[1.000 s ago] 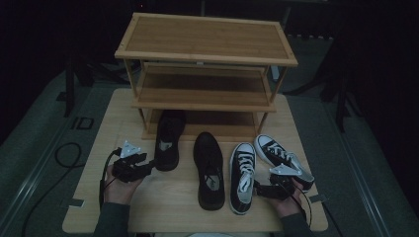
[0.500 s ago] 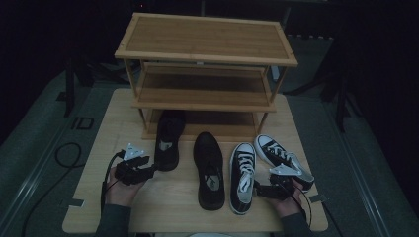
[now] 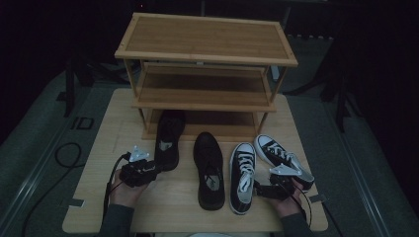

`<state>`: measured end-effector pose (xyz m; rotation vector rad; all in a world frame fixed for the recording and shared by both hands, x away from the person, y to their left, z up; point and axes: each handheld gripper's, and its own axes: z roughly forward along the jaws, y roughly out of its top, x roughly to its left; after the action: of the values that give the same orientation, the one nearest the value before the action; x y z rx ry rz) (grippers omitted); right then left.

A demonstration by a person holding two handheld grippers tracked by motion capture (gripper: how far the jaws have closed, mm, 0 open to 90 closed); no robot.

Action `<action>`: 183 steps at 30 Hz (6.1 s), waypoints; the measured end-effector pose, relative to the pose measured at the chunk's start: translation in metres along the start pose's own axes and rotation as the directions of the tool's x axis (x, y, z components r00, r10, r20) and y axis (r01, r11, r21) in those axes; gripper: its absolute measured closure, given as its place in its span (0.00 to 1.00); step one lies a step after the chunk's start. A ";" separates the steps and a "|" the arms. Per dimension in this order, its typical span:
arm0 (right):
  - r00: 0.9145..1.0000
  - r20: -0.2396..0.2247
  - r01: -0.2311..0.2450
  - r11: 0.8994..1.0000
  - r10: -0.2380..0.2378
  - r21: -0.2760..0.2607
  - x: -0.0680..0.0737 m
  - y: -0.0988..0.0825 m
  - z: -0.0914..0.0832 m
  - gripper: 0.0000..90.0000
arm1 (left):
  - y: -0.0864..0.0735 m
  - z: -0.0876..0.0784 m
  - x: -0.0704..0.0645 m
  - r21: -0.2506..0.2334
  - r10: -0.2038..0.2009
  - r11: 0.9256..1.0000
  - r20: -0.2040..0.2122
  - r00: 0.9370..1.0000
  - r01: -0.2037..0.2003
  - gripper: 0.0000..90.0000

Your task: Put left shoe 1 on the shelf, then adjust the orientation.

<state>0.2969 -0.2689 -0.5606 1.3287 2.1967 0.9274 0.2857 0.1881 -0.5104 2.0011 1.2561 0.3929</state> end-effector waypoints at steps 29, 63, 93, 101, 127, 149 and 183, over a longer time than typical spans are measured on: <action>1.000 -0.002 0.001 1.000 -0.001 0.000 0.000 0.000 0.000 0.14 | -0.006 0.023 -0.009 0.117 0.024 0.993 -0.014 1.000 -0.022 1.00; 1.000 -0.003 0.002 1.000 -0.002 0.000 0.000 0.000 0.000 0.14 | -0.005 0.043 -0.012 0.179 0.026 0.984 -0.039 0.999 -0.018 1.00; 1.000 -0.004 0.003 1.000 -0.003 0.000 0.000 0.000 0.000 0.14 | 0.025 0.048 -0.012 0.136 0.054 0.990 -0.096 0.994 -0.040 1.00; 1.000 -0.004 0.002 1.000 -0.002 -0.001 0.000 0.000 0.000 0.14 | 0.041 0.052 -0.004 0.115 0.055 0.993 -0.142 0.988 -0.038 1.00; 1.000 -0.005 0.004 1.000 -0.004 -0.001 0.000 0.000 0.000 0.14 | 0.057 0.080 0.001 0.151 0.046 0.988 -0.201 0.978 -0.016 1.00; 1.000 -0.007 0.006 1.000 -0.006 -0.002 0.000 0.000 0.000 0.14 | 0.070 0.088 0.015 0.140 -0.021 0.988 -0.257 0.966 0.059 0.91; 1.000 -0.008 0.006 1.000 -0.006 -0.002 0.000 0.000 0.000 0.14 | 0.088 0.027 -0.040 0.084 0.063 0.994 0.032 0.997 -0.066 0.52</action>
<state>0.2973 -0.2687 -0.5608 1.3184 2.2035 0.9339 0.3399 0.1196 -0.4611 2.1160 1.2107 0.3453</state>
